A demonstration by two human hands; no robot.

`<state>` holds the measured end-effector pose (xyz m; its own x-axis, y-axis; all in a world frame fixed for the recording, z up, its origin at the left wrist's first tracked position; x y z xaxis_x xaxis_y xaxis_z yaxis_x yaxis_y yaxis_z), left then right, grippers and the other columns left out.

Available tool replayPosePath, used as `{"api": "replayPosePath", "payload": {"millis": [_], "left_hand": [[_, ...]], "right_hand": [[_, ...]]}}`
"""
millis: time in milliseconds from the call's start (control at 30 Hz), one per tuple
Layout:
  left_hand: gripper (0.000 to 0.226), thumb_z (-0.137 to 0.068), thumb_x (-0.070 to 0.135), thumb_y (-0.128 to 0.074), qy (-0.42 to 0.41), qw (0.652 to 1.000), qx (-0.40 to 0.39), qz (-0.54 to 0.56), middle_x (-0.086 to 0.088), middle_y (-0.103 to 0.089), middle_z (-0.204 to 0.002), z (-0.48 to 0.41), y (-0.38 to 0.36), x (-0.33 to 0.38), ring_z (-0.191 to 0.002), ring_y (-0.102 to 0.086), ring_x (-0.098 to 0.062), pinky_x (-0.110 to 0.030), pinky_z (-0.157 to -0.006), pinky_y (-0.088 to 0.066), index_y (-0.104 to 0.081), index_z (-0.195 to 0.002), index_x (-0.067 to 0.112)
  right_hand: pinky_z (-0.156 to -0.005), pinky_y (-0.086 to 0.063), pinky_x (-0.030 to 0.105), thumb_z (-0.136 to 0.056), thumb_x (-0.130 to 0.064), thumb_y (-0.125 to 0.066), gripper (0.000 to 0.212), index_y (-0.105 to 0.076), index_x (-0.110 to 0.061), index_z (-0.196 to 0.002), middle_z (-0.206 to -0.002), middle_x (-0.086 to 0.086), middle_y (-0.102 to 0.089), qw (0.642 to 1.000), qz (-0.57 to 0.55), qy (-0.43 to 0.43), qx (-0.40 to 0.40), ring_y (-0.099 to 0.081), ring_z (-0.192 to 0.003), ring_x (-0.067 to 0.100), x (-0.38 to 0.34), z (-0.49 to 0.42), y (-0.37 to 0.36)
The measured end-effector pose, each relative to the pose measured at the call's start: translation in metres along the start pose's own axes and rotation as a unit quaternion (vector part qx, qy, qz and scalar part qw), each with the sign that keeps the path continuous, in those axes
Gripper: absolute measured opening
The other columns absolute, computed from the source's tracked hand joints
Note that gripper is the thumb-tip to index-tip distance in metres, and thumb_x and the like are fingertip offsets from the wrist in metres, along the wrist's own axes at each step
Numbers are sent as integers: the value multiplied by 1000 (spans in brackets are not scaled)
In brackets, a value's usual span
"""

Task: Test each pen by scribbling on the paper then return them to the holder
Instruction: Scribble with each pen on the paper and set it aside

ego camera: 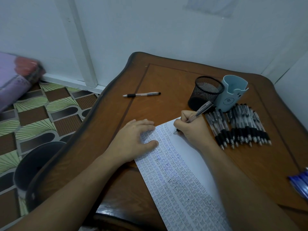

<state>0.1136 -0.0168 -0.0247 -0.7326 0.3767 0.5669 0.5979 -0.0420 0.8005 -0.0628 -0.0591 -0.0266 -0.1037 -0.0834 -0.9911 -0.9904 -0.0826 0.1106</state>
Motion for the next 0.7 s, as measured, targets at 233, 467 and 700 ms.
{"api": "replayPosePath", "payload": {"millis": [233, 467, 700], "left_hand": [[73, -71, 65, -51, 1, 1000, -2, -3, 17, -48, -142, 0, -1, -1, -124, -24, 17, -16, -110, -8, -58, -132, 25], [71, -72, 62, -52, -2, 1000, -3, -7, 17, -47, -143, -1, -1, -1, -124, -23, 17, -16, -110, -7, -58, -132, 25], [69, -73, 60, -54, -5, 1000, 7, -4, 16, -48, -142, -1, -1, -2, -125, -25, 15, -18, -111, -9, -59, -131, 25]], "right_hand": [[-51, -42, 25, -82, 12, -58, 52, -28, -20, -53, -54, -3, -24, 1000, 19, 5, 5, -31, -55, 13, 0, 0, 0], [-54, -39, 29, -75, 3, -60, 45, -27, -20, -54, -55, -1, -22, 1000, 14, 4, 4, -30, -58, 20, 1, 0, 1], [-48, -42, 22, -83, 13, -56, 47, -30, -15, -55, -51, -4, -27, 1000, 18, 1, 22, -32, -50, 9, 3, -2, 2]]}}
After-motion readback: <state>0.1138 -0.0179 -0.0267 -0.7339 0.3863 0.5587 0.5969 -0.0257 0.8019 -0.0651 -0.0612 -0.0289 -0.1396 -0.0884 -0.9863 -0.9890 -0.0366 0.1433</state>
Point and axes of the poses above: each hand's wrist, its own z-axis away from the middle knuckle, its own y-axis out of the back of the hand, x = y × z, the point moved 7 cm from there along -z, towards the middle knuckle
